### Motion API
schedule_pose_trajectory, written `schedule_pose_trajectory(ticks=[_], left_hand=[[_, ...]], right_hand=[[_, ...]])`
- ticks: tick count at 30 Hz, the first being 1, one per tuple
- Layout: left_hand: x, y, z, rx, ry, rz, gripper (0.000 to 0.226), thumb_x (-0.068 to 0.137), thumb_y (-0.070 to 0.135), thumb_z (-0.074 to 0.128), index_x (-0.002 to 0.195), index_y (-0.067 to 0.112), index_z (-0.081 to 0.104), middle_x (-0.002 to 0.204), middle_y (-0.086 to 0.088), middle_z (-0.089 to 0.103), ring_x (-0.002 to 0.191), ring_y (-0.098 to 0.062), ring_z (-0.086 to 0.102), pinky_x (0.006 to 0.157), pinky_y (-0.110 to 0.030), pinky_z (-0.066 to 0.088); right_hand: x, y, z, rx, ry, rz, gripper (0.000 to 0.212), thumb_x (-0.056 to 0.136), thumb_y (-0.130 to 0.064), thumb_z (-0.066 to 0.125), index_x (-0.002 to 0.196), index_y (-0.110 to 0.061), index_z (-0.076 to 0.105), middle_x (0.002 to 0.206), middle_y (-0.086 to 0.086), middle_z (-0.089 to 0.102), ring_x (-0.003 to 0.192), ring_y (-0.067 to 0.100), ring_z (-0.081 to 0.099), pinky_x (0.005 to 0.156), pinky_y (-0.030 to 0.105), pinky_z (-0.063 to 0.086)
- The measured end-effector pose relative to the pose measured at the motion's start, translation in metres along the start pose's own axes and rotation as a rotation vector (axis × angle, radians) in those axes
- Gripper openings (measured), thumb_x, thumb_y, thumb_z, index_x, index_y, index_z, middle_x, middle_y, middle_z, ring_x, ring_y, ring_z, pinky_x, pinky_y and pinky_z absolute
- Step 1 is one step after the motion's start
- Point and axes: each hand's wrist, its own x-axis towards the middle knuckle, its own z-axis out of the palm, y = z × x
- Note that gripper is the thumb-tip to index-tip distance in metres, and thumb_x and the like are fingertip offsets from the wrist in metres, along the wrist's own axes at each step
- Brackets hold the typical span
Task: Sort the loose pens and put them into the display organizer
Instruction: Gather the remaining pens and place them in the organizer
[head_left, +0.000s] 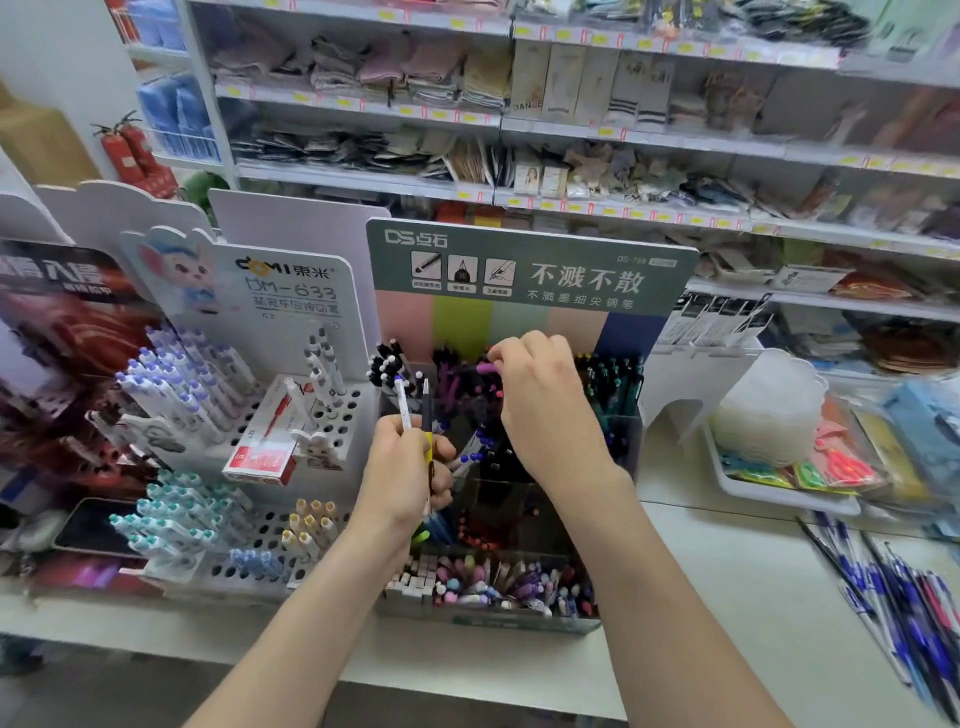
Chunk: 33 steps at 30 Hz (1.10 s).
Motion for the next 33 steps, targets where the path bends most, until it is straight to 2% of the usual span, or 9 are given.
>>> schedule_pose_trajectory(ticks=[4,6,9,12,18,23,27,31,33], left_hand=[[-0.001,0.001,-0.007,-0.026,-0.011,-0.018,0.023,0.106,0.001,0.035,0.111,0.017,0.051,0.098,-0.013,0.057,0.060,-0.017,0.051,0.049,-0.033,0.040],[-0.003,0.003,-0.010,-0.068,-0.046,-0.014,0.022,0.110,0.003,0.040,0.117,0.017,0.056,0.102,-0.014,0.060,0.065,-0.018,0.056,0.052,-0.032,0.045],[-0.004,0.005,-0.014,-0.067,-0.088,0.033,0.023,0.112,0.007,0.045,0.125,0.020,0.059,0.107,-0.014,0.065,0.072,-0.020,0.059,0.056,-0.031,0.048],[-0.004,0.005,-0.013,-0.069,-0.159,0.095,0.024,0.113,0.009,0.046,0.131,0.020,0.058,0.104,-0.011,0.070,0.074,-0.020,0.060,0.058,-0.032,0.044],[0.001,-0.004,-0.001,-0.019,-0.112,0.092,0.021,0.113,0.009,0.046,0.127,0.020,0.058,0.103,-0.009,0.075,0.076,-0.018,0.063,0.062,-0.034,0.049],[0.006,-0.008,0.000,-0.006,-0.100,0.118,0.019,0.113,0.012,0.048,0.129,0.018,0.056,0.110,-0.011,0.077,0.082,-0.019,0.070,0.068,-0.034,0.057],[0.013,-0.013,0.000,0.109,-0.187,0.129,0.015,0.113,0.017,0.050,0.125,0.020,0.059,0.109,-0.008,0.078,0.091,-0.020,0.071,0.071,-0.032,0.053],[0.014,-0.017,-0.003,0.201,-0.309,0.160,0.013,0.114,0.019,0.050,0.123,0.020,0.058,0.098,-0.016,0.074,0.080,-0.028,0.060,0.069,-0.039,0.051],[0.014,-0.015,-0.005,0.227,-0.367,0.212,0.017,0.113,0.014,0.050,0.124,0.022,0.061,0.107,-0.018,0.075,0.093,-0.039,0.066,0.081,-0.052,0.053]], right_hand=[[0.033,-0.007,0.014,-0.058,-0.316,-0.250,0.034,0.085,0.010,0.067,0.105,-0.017,0.067,0.101,0.003,0.063,0.095,0.024,0.047,0.084,0.040,0.051],[0.042,-0.009,0.025,-0.080,-0.353,-0.267,0.036,0.087,0.007,0.068,0.111,-0.020,0.067,0.103,-0.001,0.068,0.098,0.025,0.051,0.084,0.039,0.050],[0.037,-0.007,0.026,-0.085,-0.146,-0.198,0.034,0.088,-0.013,0.077,0.120,-0.024,0.069,0.110,-0.002,0.069,0.108,0.029,0.052,0.084,0.040,0.040],[0.012,-0.013,0.023,0.138,0.105,-0.085,0.020,0.096,-0.018,0.070,0.115,-0.017,0.074,0.109,0.001,0.066,0.103,0.029,0.051,0.081,0.042,0.042],[-0.014,-0.017,0.047,0.401,0.036,0.076,0.046,0.095,0.007,0.065,0.139,-0.005,0.061,0.123,0.011,0.069,0.112,0.029,0.065,0.095,0.040,0.055],[-0.018,-0.019,0.037,0.469,0.249,0.199,0.021,0.105,-0.011,0.063,0.124,-0.006,0.071,0.109,0.005,0.071,0.103,0.021,0.066,0.093,0.033,0.054],[-0.037,-0.027,0.031,0.519,0.042,0.475,0.028,0.100,-0.047,0.067,0.110,-0.022,0.077,0.078,-0.013,0.066,0.079,0.007,0.064,0.074,0.034,0.056],[-0.040,-0.024,0.034,0.536,-0.056,0.599,0.029,0.095,-0.053,0.069,0.105,-0.026,0.076,0.078,-0.014,0.067,0.079,0.007,0.066,0.072,0.034,0.058],[-0.037,-0.019,0.033,0.568,-0.087,0.633,0.023,0.096,-0.051,0.066,0.090,-0.029,0.071,0.075,-0.012,0.068,0.075,0.008,0.066,0.067,0.038,0.058]])
